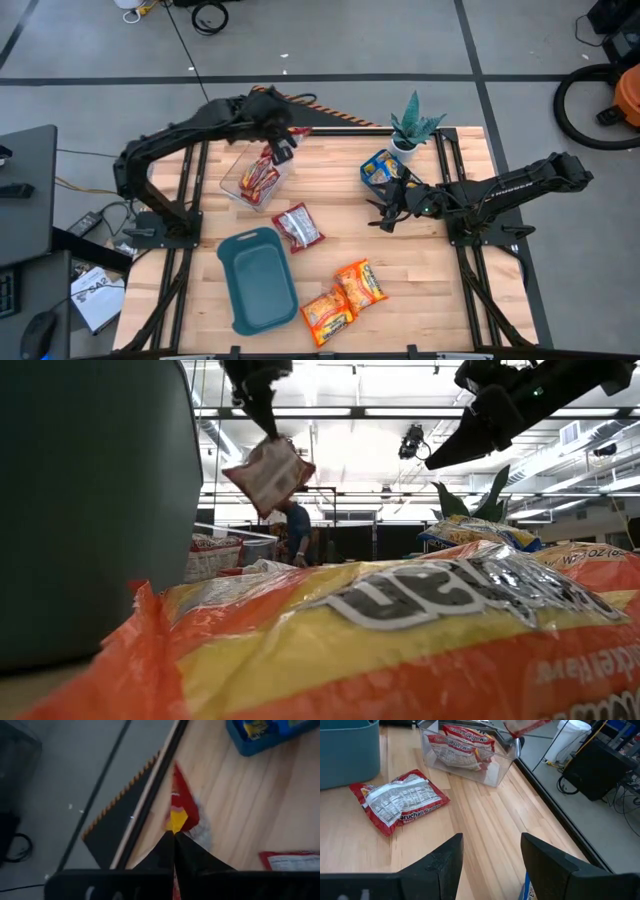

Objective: Sort Maruchan noodles
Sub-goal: Put the red noodle pack into the transparent bin

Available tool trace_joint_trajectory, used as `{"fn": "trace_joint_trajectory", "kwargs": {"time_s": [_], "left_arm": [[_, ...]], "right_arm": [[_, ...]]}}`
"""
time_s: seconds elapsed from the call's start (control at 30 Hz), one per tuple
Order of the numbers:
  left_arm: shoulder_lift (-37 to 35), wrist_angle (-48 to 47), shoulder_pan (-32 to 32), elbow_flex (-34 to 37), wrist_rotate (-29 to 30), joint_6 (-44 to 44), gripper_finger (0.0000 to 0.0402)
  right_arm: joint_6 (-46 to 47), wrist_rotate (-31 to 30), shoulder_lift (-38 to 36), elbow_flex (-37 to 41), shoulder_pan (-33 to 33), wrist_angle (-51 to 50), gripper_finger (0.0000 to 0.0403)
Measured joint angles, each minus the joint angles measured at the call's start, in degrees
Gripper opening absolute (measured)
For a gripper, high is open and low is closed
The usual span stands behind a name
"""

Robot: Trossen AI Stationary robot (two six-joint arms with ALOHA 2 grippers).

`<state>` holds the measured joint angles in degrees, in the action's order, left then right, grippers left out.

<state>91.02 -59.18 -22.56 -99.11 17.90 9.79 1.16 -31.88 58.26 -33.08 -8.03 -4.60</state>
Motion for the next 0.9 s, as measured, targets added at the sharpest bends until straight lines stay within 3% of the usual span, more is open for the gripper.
{"fn": "trace_joint_trajectory", "kwargs": {"time_s": [0.33, 0.6, 0.9], "left_arm": [[-0.2, -11.6, -4.6, 0.3, 2.6, 19.9, 0.0008], [0.1, -10.0, -6.1, 0.3, 2.2, 41.2, 0.0004], [0.5, -9.4, -9.9, 2.2, -3.2, 54.8, 0.0004]], "right_arm": [[-1.3, 0.4, 0.0, 0.0, 0.0, 2.0, 0.0204], [-1.8, 1.5, 0.0, 0.0, 0.0, 2.5, 0.0204], [-1.6, 1.6, 0.0, 0.0, 0.0, 2.4, 0.0204]]}}
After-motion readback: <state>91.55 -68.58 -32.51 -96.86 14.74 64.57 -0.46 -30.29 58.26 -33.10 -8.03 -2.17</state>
